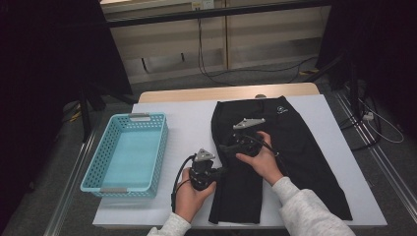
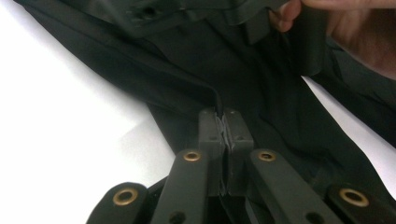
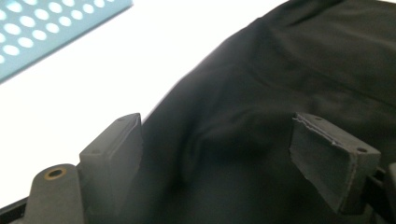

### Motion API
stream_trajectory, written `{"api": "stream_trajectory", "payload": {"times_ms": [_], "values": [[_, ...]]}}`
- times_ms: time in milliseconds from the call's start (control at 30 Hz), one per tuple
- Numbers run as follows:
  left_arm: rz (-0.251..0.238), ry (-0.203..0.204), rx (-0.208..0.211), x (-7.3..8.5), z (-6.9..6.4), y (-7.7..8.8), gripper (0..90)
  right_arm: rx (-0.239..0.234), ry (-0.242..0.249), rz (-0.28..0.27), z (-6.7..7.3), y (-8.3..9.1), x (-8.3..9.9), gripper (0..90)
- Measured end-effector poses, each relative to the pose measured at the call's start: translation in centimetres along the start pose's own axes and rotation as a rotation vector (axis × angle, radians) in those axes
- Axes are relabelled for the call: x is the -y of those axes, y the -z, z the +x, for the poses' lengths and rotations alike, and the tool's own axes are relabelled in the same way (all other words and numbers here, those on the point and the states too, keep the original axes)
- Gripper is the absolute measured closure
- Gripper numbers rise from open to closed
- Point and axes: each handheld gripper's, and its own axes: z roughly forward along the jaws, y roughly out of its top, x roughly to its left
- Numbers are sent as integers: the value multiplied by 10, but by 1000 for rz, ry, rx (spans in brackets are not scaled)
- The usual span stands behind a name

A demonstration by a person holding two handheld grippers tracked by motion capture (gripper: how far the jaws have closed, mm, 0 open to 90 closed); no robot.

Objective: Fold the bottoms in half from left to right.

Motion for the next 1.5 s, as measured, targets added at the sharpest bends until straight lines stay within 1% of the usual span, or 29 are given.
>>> {"api": "stream_trajectory", "payload": {"times_ms": [100, 200, 267, 300, 333, 367, 400, 467, 500, 533, 567, 600, 633, 667, 733, 767, 933, 967, 1000, 1067, 1200, 1267, 1300, 1333, 1367, 1400, 1433, 1467, 1500], "values": [[-9, 0, 0, -1, -1, -1, 881, -13, -1, 3, 2, -5, -2, 175], [-19, -6, 2, -1, -2, 0, 882, -16, 17, 17, 5, -11, -4, 176], [-19, -3, 6, -1, -2, 0, 881, -38, 2, 37, 5, -18, -4, 231], [-22, -10, 4, -2, -2, -1, 882, -24, 9, 46, 6, -21, -3, 252], [-23, -15, 4, -2, -2, 0, 882, -15, 15, 50, 6, -22, -3, 292], [-33, -2, 6, -2, -3, 0, 882, -26, 14, 50, 6, -24, -3, 344], [-39, -7, 3, -3, -3, 1, 882, -20, 16, 51, 6, -25, -2, 366], [-44, -6, 6, -4, -3, 2, 882, -15, 27, 52, 6, -27, -2, 521], [-50, -5, 9, -4, -3, 2, 882, -13, 32, 53, 5, -27, -2, 569], [-48, -7, 10, -4, -3, 2, 882, -1, 47, 50, 4, -26, -2, 635], [-56, -4, 8, -4, -3, 2, 882, -2, 61, 48, 3, -25, -2, 707], [-57, -2, 11, -5, -3, 2, 882, -2, 61, 53, 2, -25, -2, 741], [-56, -3, 13, -5, -3, 2, 883, -4, 56, 50, 0, -24, -2, 804], [-69, -3, 12, -6, -4, 2, 882, -8, 55, 52, -2, -23, -2, 842], [-68, -8, 11, -7, -4, 2, 883, -2, 39, 43, -8, -18, -1, 881], [-73, -6, 13, -8, -5, 2, 883, -6, 34, 33, -11, -15, -2, 888], [-84, -7, 24, -10, -5, 1, 884, 18, 44, 17, -22, 8, 0, 894], [-82, -3, 28, -11, -6, 1, 883, 19, 38, 3, -26, 14, 2, 894], [-78, -8, 31, -11, -6, -1, 884, 19, 30, 0, -28, 18, 2, 893], [-76, -16, 39, -12, -9, -3, 884, 40, 25, -7, -33, 28, 7, 893], [-63, -27, 50, -12, -13, -7, 884, 63, 13, 7, -39, 44, 20, 889], [-50, -31, 53, -10, -14, -11, 884, 65, -18, 8, -41, 49, 27, 865], [-42, -30, 54, -10, -14, -11, 884, 54, -18, 0, -43, 50, 29, 817], [-34, -36, 53, -10, -14, -11, 883, 62, -28, 2, -44, 50, 29, 743], [-34, -34, 50, -9, -14, -11, 883, 69, -41, -5, -45, 49, 29, 727], [-31, -36, 49, -10, -13, -10, 883, 65, -40, -26, -47, 48, 27, 729], [-32, -31, 48, -10, -12, -9, 883, 79, -42, -31, -49, 46, 24, 703], [-34, -33, 46, -10, -11, -8, 884, 97, -55, -32, -51, 44, 21, 642], [-30, -35, 45, -10, -10, -7, 883, 97, -69, -37, -54, 40, 18, 637]]}}
